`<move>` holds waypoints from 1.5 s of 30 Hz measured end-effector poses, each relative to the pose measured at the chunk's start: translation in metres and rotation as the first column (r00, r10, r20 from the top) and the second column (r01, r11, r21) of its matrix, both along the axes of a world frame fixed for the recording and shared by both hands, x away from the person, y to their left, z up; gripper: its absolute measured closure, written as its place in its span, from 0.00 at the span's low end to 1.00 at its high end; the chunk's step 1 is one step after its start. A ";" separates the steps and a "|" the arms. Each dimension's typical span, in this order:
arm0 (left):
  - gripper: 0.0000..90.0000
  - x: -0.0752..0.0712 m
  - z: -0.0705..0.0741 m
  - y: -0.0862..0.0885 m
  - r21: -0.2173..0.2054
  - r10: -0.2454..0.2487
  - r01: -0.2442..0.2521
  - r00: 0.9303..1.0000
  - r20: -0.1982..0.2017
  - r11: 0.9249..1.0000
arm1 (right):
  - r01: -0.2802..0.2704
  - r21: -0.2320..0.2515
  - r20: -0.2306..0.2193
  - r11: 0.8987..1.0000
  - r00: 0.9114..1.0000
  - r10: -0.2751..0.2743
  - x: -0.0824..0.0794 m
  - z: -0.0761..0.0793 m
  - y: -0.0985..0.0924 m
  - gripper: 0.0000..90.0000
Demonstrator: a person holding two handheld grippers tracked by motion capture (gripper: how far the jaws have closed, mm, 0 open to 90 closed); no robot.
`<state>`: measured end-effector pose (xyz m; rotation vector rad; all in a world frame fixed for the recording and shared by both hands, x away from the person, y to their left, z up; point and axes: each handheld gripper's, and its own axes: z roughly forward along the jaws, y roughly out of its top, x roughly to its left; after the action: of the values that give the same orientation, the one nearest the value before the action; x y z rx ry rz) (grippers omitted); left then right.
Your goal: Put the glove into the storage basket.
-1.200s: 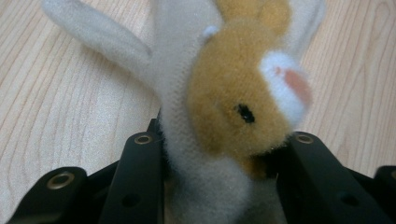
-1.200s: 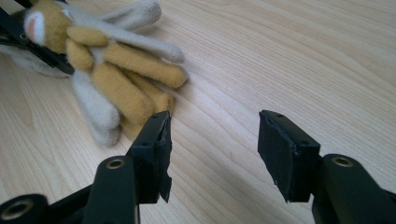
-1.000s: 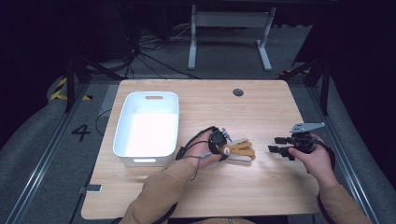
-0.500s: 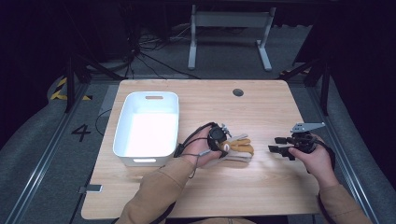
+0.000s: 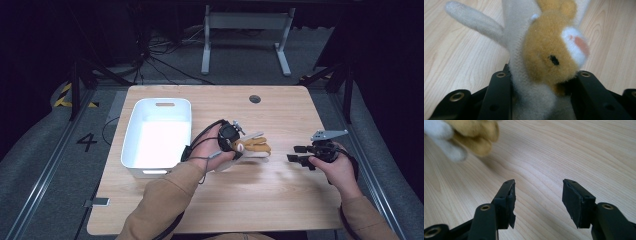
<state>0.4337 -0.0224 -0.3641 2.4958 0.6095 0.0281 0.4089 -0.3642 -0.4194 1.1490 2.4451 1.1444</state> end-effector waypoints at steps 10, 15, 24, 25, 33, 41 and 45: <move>0.72 -0.001 0.022 0.015 -0.024 0.050 -0.049 0.999 0.014 0.998 | -0.018 0.004 0.000 1.000 1.000 0.018 0.009 0.001 0.006 0.49; 0.72 -0.001 0.034 0.030 -0.040 0.087 -0.086 0.996 0.017 0.995 | -0.019 0.006 0.002 1.000 1.000 0.019 0.012 0.000 0.006 0.50; 0.72 0.003 0.054 0.053 -0.060 0.161 -0.160 0.987 0.016 0.985 | -0.024 0.003 -0.011 1.000 1.000 0.024 0.015 -0.003 0.009 0.49; 0.71 0.003 0.056 0.055 -0.058 0.170 -0.169 0.985 0.019 0.984 | -0.024 0.003 -0.011 1.000 1.000 0.024 0.015 -0.003 0.009 0.49; 0.71 0.007 0.069 0.074 -0.056 0.222 -0.221 0.975 0.020 0.974 | -0.020 0.001 -0.014 1.000 1.000 0.020 0.016 -0.004 0.007 0.49; 0.71 0.009 0.074 0.089 -0.062 0.267 -0.265 0.964 0.012 0.962 | -0.021 -0.001 -0.019 1.000 1.000 0.021 0.015 -0.006 0.007 0.49; 0.71 0.011 0.078 0.098 -0.060 0.298 -0.297 0.955 0.013 0.953 | -0.021 -0.001 -0.020 1.000 1.000 0.021 0.015 -0.006 0.007 0.49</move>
<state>0.4450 0.0756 -0.2860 2.3238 0.9584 0.1491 0.4239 -0.3571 -0.4250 1.1417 2.4781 1.1429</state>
